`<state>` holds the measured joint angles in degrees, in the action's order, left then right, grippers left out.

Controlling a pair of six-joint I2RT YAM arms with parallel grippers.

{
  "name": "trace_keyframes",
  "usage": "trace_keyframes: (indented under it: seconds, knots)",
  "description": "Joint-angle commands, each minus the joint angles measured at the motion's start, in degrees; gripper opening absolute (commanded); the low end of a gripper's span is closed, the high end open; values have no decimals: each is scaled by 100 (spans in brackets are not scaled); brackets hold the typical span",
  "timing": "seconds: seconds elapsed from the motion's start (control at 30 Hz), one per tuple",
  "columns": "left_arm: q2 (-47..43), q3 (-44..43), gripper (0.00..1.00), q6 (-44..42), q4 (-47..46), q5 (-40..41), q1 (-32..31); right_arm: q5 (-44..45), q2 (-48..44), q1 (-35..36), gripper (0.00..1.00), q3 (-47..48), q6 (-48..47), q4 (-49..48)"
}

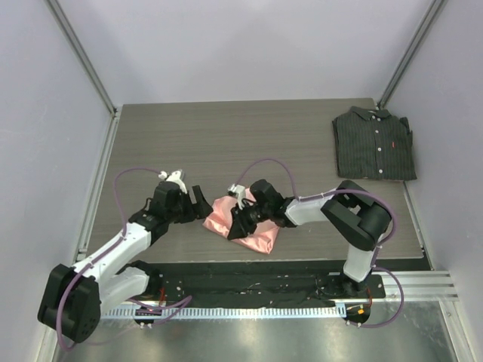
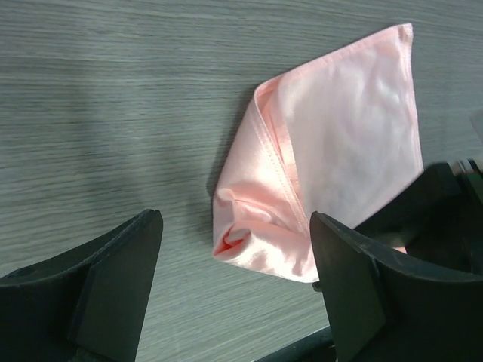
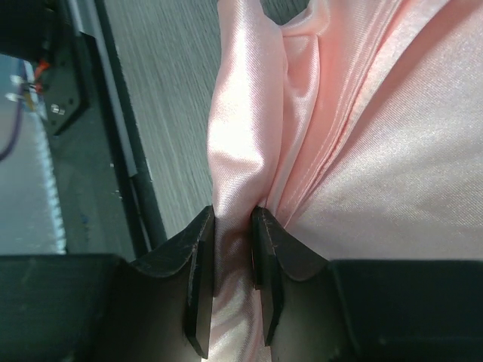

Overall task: Fold the napkin, place the utensils inside, and roll it up
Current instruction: Roll the napkin with the utensil

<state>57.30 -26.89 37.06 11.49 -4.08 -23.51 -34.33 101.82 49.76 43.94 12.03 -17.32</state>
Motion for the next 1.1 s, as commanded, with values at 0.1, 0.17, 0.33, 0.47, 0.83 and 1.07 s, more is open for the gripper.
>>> trace_keyframes:
  seconds: [0.1,0.17,0.33,0.47,0.83,1.07]
  knots:
    - [237,254,79,-23,-1130,-787,13,-1480,724,-458,31,-246,967,-947]
    - [378,299,75,-32,-1324,-840,13,-1611,839,-590,31,-272,1038,-1097]
    - [598,483,68,-14,-1754,-805,13,-1867,1147,-801,31,-412,1450,-1747]
    - [870,527,59,29,-2115,-867,13,-1946,1322,-932,31,-457,1548,-1985]
    - [1907,563,22,82,-3152,-1165,4,-1832,1507,-1030,31,-430,1478,-1933]
    - [2391,273,0,-85,-2872,-1236,4,-1394,1042,-1038,45,-185,942,-732]
